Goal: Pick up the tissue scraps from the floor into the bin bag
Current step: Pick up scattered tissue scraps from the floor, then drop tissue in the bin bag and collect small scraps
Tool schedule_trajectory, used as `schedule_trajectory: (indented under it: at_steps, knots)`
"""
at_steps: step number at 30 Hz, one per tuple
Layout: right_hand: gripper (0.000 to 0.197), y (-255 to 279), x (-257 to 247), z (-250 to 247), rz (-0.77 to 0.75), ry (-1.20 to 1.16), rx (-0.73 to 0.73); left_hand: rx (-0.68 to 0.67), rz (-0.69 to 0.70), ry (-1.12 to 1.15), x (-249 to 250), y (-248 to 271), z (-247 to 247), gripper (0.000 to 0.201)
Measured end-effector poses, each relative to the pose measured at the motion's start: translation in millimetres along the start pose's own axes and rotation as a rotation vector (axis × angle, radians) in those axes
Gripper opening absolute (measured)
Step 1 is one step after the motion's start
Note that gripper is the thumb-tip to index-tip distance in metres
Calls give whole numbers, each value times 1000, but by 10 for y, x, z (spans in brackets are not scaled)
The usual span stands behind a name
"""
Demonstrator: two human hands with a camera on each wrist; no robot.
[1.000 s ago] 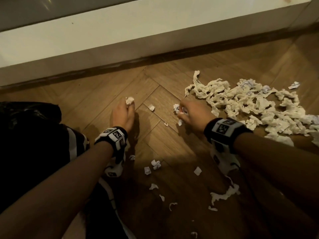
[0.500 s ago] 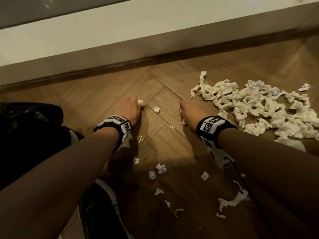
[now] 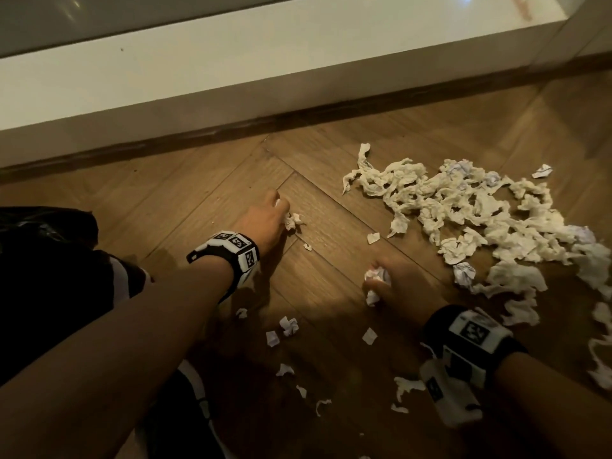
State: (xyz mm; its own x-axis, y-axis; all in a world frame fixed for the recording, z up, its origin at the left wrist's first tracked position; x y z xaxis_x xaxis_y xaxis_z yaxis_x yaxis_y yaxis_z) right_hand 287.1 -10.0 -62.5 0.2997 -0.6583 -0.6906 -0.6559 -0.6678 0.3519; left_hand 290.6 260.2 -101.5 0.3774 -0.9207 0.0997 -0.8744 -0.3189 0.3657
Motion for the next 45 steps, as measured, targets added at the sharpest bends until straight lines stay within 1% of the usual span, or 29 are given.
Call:
schedule_trajectory:
  at_steps: [3, 4, 6, 7, 9, 11, 13, 15, 16, 17, 19, 20, 21, 23, 24, 26, 28, 29, 30, 31, 33, 35, 36, 38, 39, 41, 43, 45]
  knots:
    - [20, 125, 185, 133, 103, -54, -28, -73, -27, -45, 130, 24, -2, 28]
    - [18, 179, 214, 162, 119, -73, -17, -93, -32, -64, 168, 38, -12, 32]
    - [11, 287, 214, 187, 113, -148, 51, -122, -56, -87, 216, 80, -39, 37]
    - [10, 330, 190, 182, 95, -196, 95, -152, -91, -87, 240, 125, -75, 37]
    - [9, 430, 98, 148, 63, -260, 183, -234, -179, -4, 308, 295, -140, 32]
    - [8, 539, -36, 76, 25, -279, 254, -267, -219, 132, 479, 601, -222, 27]
    - [9, 632, -183, -4, -4, -258, 290, -311, -148, 200, 743, 1008, -304, 20]
    - [11, 750, -322, -64, -14, -255, 311, -407, -42, 234, 1023, 1452, -309, 19]
    - [11, 827, -389, -84, -10, -263, 328, -453, -1, 267, 1137, 1666, -298, 22]
    - [11, 917, -428, -81, 4, -273, 335, -468, 40, 326, 1233, 1873, -308, 26]
    - [6, 1118, -479, -75, 52, -302, 322, -450, 66, 510, 1377, 2201, -366, 33]
    - [3, 1244, -502, -63, 74, -331, 313, -472, 41, 619, 1421, 2339, -365, 32]
    - [5, 1380, -536, -54, 82, -355, 304, -516, -3, 718, 1460, 2478, -371, 29]
    - [12, 1668, -641, -45, 58, -351, 304, -600, -139, 930, 1540, 2752, -370, 26]
    - [16, 1811, -719, -45, 39, -339, 313, -615, -214, 1009, 1587, 2889, -364, 26]
    - [20, 2066, -894, -22, 9, -323, 319, -590, -370, 1081, 1683, 3140, -398, 32]
    - [16, 2286, -1041, 49, -16, -248, 301, -576, -492, 1080, 1736, 3351, -423, 34]
    - [10, 2388, -1093, 91, -11, -203, 285, -588, -525, 1091, 1747, 3439, -431, 32]
    - [3, 2497, -1144, 128, -8, -163, 261, -619, -556, 1147, 1741, 3528, -422, 28]
    - [5, 2598, -1189, 156, -17, -109, 236, -666, -593, 1250, 1739, 3634, -445, 23]
    - [10, 2771, -1238, 225, -75, 14, 181, -774, -713, 1516, 1698, 3825, -442, 20]
    - [14, 2911, -1312, 285, -149, 99, 162, -826, -754, 1733, 1669, 3987, -469, 13]
    - [21, 2965, -1353, 319, -184, 113, 163, -834, -765, 1793, 1650, 4054, -478, 17]
    - [39, 3043, -1437, 388, -229, 142, 160, -821, -795, 1856, 1617, 4159, -496, 38]
    - [49, 3069, -1463, 428, -254, 190, 158, -811, -812, 1870, 1598, 4198, -500, 45]
    - [63, 3100, -1502, 466, -292, 304, 142, -821, -820, 1877, 1579, 4286, -551, 49]
    - [64, 3117, -1535, 467, -292, 356, 131, -830, -832, 1877, 1567, 4344, -549, 47]
    - [57, 3123, -1579, 462, -297, 374, 175, -840, -833, 1906, 1570, 4380, -553, 44]
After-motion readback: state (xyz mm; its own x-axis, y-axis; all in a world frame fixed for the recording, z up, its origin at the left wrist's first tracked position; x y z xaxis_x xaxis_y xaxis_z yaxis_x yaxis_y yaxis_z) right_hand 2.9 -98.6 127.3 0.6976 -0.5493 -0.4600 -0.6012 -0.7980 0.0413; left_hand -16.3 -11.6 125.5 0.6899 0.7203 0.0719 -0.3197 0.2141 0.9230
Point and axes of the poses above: each hand's wrist, its own y-axis away from the middle knuckle, its own z-axis out of the palm, x = y × z, the point moved 1 cm from there along -y, towards the middle knuckle, and after that the axes turned 15 degrees about -z, right-handed, at the moved point
